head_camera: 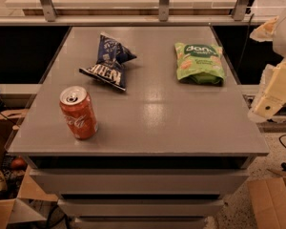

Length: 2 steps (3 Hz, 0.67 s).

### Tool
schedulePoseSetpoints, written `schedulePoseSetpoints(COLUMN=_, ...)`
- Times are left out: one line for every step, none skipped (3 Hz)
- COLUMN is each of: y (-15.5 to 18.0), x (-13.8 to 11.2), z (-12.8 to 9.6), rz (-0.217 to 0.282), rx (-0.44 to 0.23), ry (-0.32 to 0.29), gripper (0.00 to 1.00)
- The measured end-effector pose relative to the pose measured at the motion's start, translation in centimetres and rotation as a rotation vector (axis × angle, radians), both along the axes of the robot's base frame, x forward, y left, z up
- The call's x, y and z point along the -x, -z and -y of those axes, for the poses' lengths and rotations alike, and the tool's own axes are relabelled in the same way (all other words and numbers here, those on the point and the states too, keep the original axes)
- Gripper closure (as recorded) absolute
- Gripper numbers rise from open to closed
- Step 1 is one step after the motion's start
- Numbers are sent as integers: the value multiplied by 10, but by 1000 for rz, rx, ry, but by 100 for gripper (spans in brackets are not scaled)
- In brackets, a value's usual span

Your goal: Pick coke can

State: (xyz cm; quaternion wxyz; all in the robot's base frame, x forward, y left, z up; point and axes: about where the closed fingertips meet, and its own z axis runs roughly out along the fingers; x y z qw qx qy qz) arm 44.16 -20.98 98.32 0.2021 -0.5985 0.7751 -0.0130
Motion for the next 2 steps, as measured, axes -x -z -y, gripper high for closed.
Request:
schedulePoseSetpoints(y=3, x=-15, z=-12, rz=42, rx=-184, ry=-21, gripper=0)
schedulePoseSetpoints(y=-9, x=-26, z=-38, rz=91, rx=-393, ry=-42, gripper=0)
